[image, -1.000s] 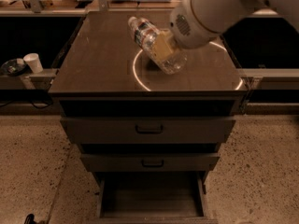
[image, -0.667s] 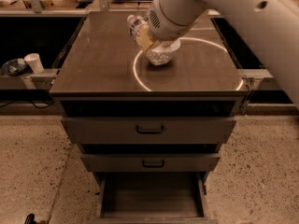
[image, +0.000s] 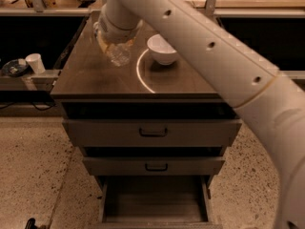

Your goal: Pick water bottle from bottom drawer and place on counter

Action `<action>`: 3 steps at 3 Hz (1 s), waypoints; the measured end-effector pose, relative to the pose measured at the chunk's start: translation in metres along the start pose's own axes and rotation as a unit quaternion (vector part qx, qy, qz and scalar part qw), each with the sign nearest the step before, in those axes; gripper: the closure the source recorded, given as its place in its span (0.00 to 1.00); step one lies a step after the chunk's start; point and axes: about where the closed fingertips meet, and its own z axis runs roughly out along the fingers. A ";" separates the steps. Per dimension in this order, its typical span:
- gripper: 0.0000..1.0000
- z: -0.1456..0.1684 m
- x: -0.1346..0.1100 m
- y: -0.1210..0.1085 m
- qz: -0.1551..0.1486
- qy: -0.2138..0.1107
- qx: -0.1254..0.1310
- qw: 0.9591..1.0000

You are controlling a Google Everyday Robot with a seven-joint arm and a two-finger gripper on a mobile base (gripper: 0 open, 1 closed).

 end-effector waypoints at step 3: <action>0.58 0.046 0.019 -0.014 0.007 -0.004 0.006 1.000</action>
Offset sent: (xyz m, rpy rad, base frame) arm 0.0226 0.0284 -0.0211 0.0088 0.0138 -0.0096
